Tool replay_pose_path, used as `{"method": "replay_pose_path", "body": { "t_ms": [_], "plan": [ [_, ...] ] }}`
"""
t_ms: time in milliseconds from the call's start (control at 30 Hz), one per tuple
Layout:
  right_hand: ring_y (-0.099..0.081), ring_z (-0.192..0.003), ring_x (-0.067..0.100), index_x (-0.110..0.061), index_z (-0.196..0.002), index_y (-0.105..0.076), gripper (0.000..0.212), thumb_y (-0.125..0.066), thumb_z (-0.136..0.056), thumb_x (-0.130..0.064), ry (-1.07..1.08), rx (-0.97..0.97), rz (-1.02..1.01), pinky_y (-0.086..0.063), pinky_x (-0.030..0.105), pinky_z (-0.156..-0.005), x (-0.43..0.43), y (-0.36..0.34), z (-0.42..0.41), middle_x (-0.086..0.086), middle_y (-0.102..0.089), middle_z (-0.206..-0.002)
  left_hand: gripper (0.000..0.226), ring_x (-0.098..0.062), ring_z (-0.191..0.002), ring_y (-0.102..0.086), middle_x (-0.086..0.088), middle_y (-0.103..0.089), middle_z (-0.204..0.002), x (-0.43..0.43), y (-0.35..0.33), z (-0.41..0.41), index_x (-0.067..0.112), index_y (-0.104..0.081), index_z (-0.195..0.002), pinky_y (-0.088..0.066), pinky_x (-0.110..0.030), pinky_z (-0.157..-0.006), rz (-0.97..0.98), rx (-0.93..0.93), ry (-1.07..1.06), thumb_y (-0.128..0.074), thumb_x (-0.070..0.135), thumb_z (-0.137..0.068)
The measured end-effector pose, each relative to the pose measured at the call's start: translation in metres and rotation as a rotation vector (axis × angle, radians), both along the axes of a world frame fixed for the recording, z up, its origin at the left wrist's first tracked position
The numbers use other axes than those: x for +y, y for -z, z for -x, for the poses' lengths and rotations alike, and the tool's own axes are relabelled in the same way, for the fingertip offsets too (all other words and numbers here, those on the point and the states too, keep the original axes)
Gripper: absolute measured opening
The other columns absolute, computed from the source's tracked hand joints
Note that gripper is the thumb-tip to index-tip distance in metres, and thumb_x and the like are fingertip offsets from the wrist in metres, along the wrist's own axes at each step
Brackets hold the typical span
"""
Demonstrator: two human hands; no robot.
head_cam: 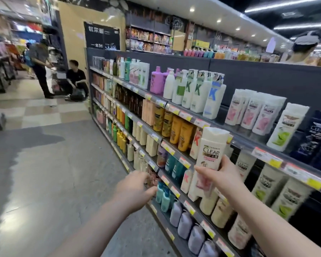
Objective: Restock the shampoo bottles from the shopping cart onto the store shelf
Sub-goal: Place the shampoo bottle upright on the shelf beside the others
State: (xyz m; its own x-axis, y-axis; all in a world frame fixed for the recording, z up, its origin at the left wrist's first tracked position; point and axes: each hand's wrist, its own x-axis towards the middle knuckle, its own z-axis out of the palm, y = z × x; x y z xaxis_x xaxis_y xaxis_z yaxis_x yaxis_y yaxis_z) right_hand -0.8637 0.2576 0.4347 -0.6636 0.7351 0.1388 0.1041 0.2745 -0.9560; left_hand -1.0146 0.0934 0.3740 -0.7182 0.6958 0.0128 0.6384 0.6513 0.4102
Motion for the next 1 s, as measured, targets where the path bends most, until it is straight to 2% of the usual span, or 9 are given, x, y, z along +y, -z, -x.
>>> {"method": "replay_pose_path", "body": {
  "t_ms": [100, 200, 233, 333, 433, 500, 600, 800, 1000],
  "plan": [
    [-0.064, -0.071, 0.016, -0.023, -0.086, -0.05, 0.034, -0.075, -0.074, -0.004, -0.002, -0.021, 0.017, -0.057, 0.028, -0.051, 0.019, 0.0, 0.035, 0.004, -0.065, -0.091, 0.043, -0.017, -0.114, -0.05, 0.001, -0.052, -0.123, 0.031, 0.001, 0.036, 0.022, -0.052, -0.119, -0.043, -0.037, -0.098, -0.013, -0.021, 0.034, -0.05, 0.052, -0.088],
    [-0.064, -0.091, 0.021, -0.028, -0.089, -0.052, 0.037, -0.079, -0.07, -0.011, 0.093, -0.042, -0.002, -0.057, 0.042, -0.078, 0.044, 0.002, 0.071, 0.002, -0.067, -0.1, 0.05, -0.015, -0.119, -0.048, 0.004, -0.048, -0.13, 0.069, -0.001, 0.076, 0.024, -0.047, -0.129, -0.043, -0.034, -0.098, -0.03, -0.014, 0.114, -0.048, 0.054, -0.089],
    [-0.063, -0.093, 0.019, -0.029, -0.089, -0.052, 0.037, -0.079, -0.07, -0.011, 0.131, -0.049, -0.018, -0.054, 0.04, -0.081, 0.053, 0.003, 0.082, 0.0, -0.067, -0.101, 0.051, -0.014, -0.119, -0.048, 0.005, -0.048, -0.131, 0.082, -0.002, 0.091, 0.025, -0.045, -0.131, -0.043, -0.033, -0.098, -0.031, -0.003, 0.15, -0.047, 0.055, -0.089],
    [-0.061, -0.088, 0.005, -0.033, -0.092, -0.052, 0.039, -0.079, -0.071, -0.013, 0.192, -0.055, -0.048, -0.048, 0.021, -0.069, 0.076, 0.001, 0.112, -0.011, -0.065, -0.095, 0.053, -0.014, -0.117, -0.049, 0.006, -0.049, -0.13, 0.123, -0.006, 0.137, 0.026, -0.046, -0.129, -0.045, -0.035, -0.096, -0.042, 0.001, 0.249, -0.048, 0.058, -0.087],
    [-0.059, -0.087, 0.0, -0.035, -0.089, -0.053, 0.039, -0.08, -0.07, -0.014, 0.278, -0.055, -0.074, -0.047, 0.021, -0.069, 0.099, -0.005, 0.14, -0.015, -0.064, -0.093, 0.048, -0.013, -0.112, -0.051, 0.005, -0.05, -0.125, 0.164, -0.019, 0.18, 0.025, -0.049, -0.124, -0.046, -0.034, -0.094, -0.101, 0.0, 0.375, -0.048, 0.056, -0.088],
    [-0.058, -0.086, 0.0, -0.035, -0.088, -0.053, 0.038, -0.08, -0.07, -0.014, 0.367, -0.054, -0.084, -0.046, 0.022, -0.072, 0.113, -0.009, 0.151, -0.014, -0.064, -0.093, 0.052, -0.012, -0.119, -0.048, 0.007, -0.047, -0.131, 0.191, -0.028, 0.197, 0.026, -0.045, -0.131, -0.044, -0.032, -0.098, -0.118, 0.014, 0.462, -0.049, 0.055, -0.088],
    [-0.055, -0.083, -0.003, -0.025, -0.101, -0.054, 0.039, -0.078, -0.072, -0.014, 0.498, -0.059, -0.105, -0.042, 0.014, -0.065, 0.132, -0.017, 0.156, -0.011, -0.062, -0.094, 0.053, -0.015, -0.124, -0.044, 0.005, -0.044, -0.136, 0.237, -0.04, 0.206, 0.025, -0.043, -0.134, -0.041, -0.034, -0.101, -0.124, 0.047, 0.588, -0.05, 0.052, -0.089],
    [-0.06, -0.09, 0.013, -0.026, -0.095, -0.052, 0.038, -0.079, -0.071, -0.014, 0.753, -0.08, -0.198, -0.046, 0.03, -0.082, 0.186, -0.044, 0.136, -0.005, -0.063, -0.097, 0.057, -0.018, -0.129, -0.039, 0.001, -0.04, -0.141, 0.315, -0.051, 0.188, 0.023, -0.041, -0.136, -0.036, -0.035, -0.106, -0.138, 0.113, 0.806, -0.05, 0.053, -0.088],
    [-0.059, -0.091, 0.014, -0.017, -0.108, -0.052, 0.046, -0.079, -0.071, -0.014, 0.865, -0.057, -0.202, -0.046, 0.028, -0.075, 0.26, -0.059, 0.126, -0.006, -0.061, -0.098, 0.062, -0.015, -0.132, -0.037, 0.003, -0.035, -0.145, 0.386, -0.063, 0.17, 0.023, -0.036, -0.14, -0.036, -0.033, -0.108, -0.191, 0.043, 0.905, -0.052, 0.053, -0.088]
  ]
}}
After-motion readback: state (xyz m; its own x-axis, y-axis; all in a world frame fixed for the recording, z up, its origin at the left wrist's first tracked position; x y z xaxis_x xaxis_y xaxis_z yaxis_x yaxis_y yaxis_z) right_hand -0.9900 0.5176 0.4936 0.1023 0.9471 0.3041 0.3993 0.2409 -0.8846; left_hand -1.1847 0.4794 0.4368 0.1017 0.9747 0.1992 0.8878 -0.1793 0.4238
